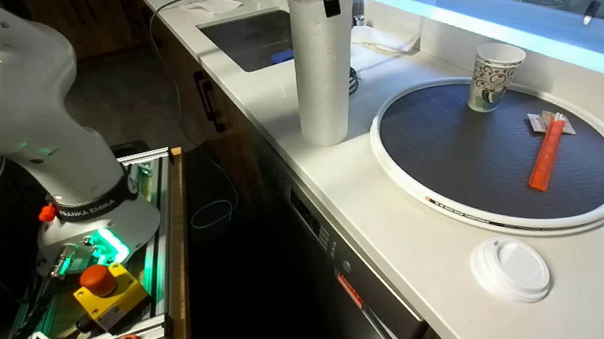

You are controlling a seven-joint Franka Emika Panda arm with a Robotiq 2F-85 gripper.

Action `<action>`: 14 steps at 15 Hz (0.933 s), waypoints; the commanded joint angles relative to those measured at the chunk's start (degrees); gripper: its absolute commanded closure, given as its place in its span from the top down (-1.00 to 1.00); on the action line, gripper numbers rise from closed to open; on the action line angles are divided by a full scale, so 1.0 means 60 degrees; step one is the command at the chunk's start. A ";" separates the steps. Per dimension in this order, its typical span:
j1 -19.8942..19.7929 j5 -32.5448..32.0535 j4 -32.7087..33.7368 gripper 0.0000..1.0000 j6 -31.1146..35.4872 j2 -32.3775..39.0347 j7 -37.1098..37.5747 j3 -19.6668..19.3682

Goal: Put the paper towel roll on the silver holder.

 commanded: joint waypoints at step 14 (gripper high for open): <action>0.0051 -0.0116 0.0751 -0.95 -0.0238 0.0144 0.0140 0.0398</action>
